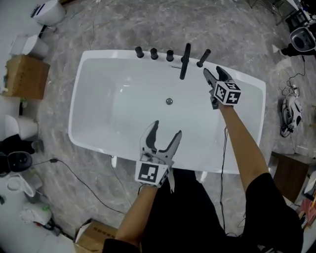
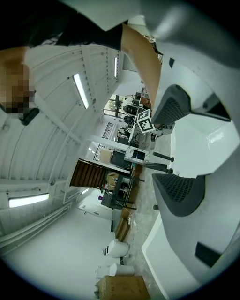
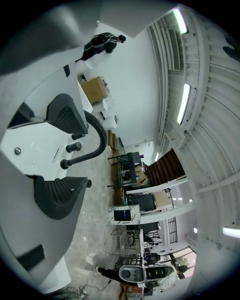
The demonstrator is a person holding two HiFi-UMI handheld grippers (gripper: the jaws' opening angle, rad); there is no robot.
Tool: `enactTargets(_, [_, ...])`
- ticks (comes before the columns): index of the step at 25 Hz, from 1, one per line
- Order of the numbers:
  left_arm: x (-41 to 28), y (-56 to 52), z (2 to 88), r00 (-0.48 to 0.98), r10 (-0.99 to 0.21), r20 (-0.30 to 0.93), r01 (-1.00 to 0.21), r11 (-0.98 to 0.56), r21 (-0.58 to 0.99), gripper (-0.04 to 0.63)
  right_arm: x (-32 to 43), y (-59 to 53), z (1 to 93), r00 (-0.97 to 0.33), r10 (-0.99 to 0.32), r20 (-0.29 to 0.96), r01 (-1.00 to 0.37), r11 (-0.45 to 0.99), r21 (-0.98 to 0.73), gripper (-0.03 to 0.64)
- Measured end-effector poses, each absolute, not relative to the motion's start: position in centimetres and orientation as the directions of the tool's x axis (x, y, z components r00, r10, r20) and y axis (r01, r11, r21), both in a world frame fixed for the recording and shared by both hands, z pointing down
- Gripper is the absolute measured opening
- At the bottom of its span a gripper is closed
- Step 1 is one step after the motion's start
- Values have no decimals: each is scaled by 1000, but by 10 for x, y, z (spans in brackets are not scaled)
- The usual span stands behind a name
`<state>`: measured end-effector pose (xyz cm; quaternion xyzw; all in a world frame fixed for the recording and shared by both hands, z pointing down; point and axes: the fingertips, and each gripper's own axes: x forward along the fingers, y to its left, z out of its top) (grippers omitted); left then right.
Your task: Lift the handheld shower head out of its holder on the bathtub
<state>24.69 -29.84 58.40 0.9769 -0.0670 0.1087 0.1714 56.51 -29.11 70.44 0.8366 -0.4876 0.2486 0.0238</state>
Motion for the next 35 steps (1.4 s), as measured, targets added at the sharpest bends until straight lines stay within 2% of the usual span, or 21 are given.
enactTargets(8, [281, -299, 607, 974, -61, 220, -140, -921, 364, 307, 607, -299, 751, 442, -780, 443, -783, -576, -233, 255])
enactTargets(19, [304, -296, 640, 968, -31, 250, -130, -911, 391, 307, 645, -322, 794, 460, -763, 454, -795, -582, -172, 255])
enactTargets(35, [303, -290, 659, 965, -1, 264, -106, -916, 386, 307, 686, -342, 829, 476, -743, 470, -779, -604, -166, 253])
